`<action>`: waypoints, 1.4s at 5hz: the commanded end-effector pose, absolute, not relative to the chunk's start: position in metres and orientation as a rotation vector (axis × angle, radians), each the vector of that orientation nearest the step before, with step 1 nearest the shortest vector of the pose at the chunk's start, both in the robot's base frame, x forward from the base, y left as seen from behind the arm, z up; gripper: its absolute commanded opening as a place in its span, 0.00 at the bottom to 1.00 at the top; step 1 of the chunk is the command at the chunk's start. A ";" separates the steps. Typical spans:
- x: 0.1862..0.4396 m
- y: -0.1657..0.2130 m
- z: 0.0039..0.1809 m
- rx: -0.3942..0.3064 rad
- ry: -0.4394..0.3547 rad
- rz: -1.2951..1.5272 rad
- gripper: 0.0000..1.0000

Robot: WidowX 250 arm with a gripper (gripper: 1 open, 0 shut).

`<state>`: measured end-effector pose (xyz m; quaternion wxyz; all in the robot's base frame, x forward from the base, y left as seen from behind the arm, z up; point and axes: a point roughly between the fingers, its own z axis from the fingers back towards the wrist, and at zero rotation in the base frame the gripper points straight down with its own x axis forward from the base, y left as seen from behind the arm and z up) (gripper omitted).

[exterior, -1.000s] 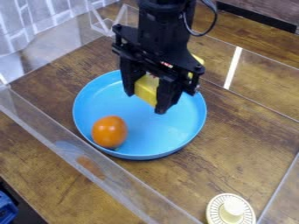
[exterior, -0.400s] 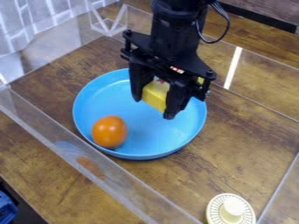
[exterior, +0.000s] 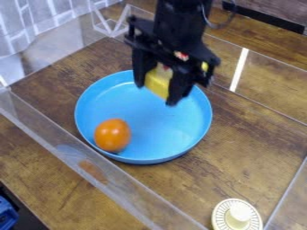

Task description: Put the yellow brick in the blue tray

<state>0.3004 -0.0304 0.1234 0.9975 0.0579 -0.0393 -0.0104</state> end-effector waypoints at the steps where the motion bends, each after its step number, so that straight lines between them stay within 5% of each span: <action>1: 0.309 -0.008 0.149 0.129 -0.125 0.044 0.00; 7: 0.299 -0.004 0.117 0.140 -0.094 0.018 0.00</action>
